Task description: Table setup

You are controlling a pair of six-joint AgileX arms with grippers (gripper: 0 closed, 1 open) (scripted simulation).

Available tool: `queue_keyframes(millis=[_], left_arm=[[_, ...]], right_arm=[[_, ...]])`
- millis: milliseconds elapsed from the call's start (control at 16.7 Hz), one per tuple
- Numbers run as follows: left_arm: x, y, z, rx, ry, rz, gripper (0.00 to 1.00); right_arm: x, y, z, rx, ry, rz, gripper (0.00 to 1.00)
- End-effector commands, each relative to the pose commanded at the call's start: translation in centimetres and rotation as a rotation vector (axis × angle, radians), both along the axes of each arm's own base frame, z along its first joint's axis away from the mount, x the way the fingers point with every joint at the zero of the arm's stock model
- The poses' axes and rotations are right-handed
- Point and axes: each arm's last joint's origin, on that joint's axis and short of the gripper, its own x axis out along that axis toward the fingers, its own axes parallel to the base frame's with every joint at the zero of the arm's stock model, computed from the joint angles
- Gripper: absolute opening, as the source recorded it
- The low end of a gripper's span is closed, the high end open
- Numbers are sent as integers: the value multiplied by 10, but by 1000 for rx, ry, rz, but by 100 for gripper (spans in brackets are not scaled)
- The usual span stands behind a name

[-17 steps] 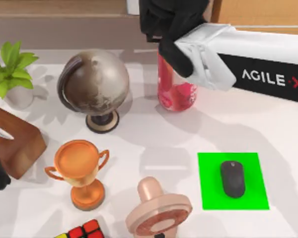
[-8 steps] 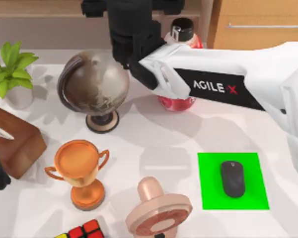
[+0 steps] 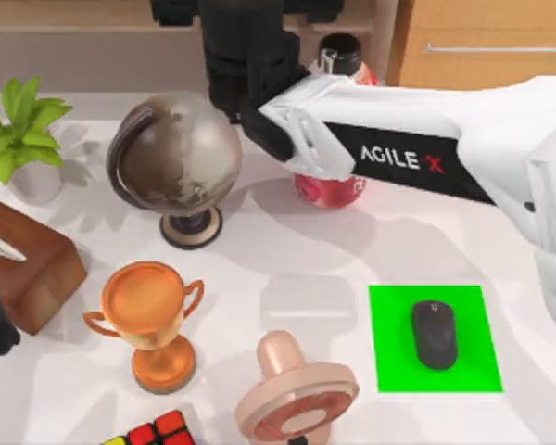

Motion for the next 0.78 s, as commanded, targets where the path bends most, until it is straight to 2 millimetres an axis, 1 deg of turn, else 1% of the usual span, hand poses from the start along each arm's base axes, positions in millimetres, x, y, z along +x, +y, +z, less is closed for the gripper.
queue_keyframes(millis=[120, 300, 600, 780], left_arm=[[0, 0, 0, 0, 0, 0, 100], [0, 0, 0, 0, 0, 0, 100], [0, 0, 0, 0, 0, 0, 100], [0, 0, 0, 0, 0, 0, 100]], right_arm=[[6, -1, 2, 0, 1, -1, 100], [16, -1, -3, 0, 1, -1, 100], [18, 0, -5, -1, 2, -1, 100], [18, 0, -5, -1, 2, -1, 77]])
